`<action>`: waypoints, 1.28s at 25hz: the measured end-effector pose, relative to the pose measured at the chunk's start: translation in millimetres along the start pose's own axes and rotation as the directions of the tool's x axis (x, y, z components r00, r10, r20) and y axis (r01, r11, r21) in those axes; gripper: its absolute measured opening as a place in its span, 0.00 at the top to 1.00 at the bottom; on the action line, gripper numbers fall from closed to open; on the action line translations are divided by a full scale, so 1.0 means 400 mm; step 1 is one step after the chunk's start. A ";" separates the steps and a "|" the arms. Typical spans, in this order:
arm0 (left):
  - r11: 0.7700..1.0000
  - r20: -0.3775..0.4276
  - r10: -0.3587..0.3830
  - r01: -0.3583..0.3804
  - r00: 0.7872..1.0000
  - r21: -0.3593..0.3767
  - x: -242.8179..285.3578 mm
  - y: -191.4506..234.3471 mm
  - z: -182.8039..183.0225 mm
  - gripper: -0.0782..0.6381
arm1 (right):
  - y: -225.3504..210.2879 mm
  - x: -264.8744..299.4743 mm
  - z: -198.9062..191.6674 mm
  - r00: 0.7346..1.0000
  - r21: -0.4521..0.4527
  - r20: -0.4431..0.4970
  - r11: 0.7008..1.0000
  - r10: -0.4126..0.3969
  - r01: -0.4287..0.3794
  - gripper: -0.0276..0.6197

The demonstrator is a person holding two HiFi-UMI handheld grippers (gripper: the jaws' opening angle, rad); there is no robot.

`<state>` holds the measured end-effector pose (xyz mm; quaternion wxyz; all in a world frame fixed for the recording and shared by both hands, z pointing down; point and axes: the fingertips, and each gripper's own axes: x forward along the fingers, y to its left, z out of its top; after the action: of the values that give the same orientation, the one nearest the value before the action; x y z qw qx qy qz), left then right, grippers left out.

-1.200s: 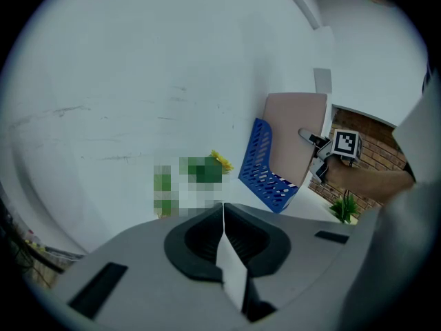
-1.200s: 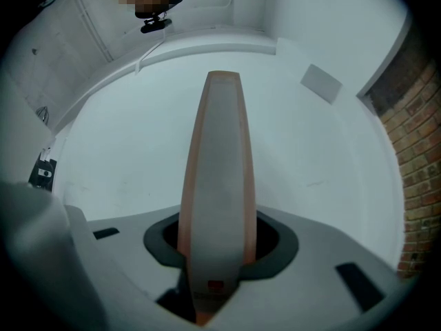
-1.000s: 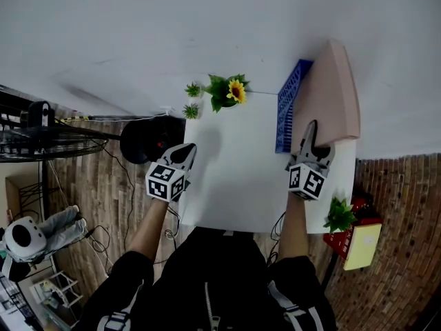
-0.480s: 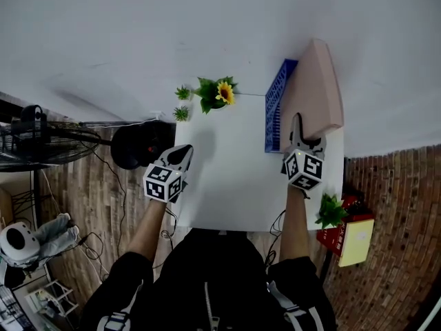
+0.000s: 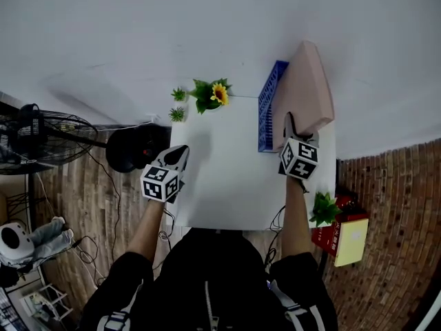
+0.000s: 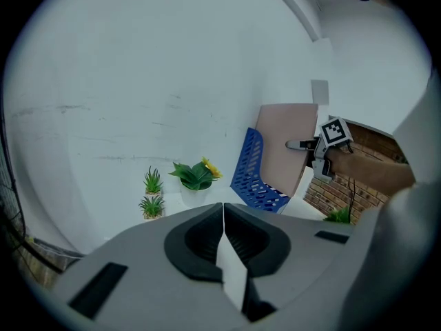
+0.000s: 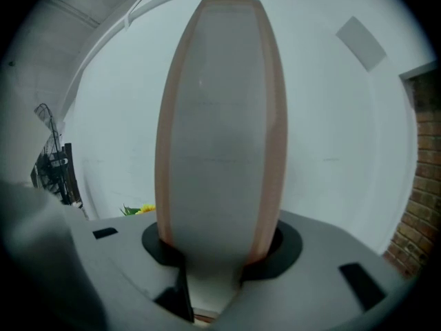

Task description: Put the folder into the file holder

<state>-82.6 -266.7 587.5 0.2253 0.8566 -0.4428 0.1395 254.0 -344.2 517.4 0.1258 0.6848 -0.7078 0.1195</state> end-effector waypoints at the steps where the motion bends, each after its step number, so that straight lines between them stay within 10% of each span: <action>1: 1.000 0.000 0.001 -0.001 1.000 -0.001 -0.002 -0.002 -0.003 0.86 | -0.006 -0.001 -0.002 1.000 0.016 0.006 1.000 -0.006 0.006 0.69; 15: 0.999 0.008 0.047 -0.047 0.999 -0.010 -0.051 -0.004 -0.014 0.86 | -0.002 -0.050 0.069 0.966 -0.028 0.257 0.999 -0.022 0.031 0.73; 32: 0.998 -0.005 0.060 -0.060 0.998 -0.020 -0.046 0.015 -0.022 0.86 | 0.023 -0.056 0.038 0.953 -0.034 0.301 0.998 -0.037 0.049 0.73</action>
<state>-98.3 -252.5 588.7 0.2305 0.8402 -0.4692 0.1439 245.4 -328.0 495.6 0.0331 0.7074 -0.7060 -0.0032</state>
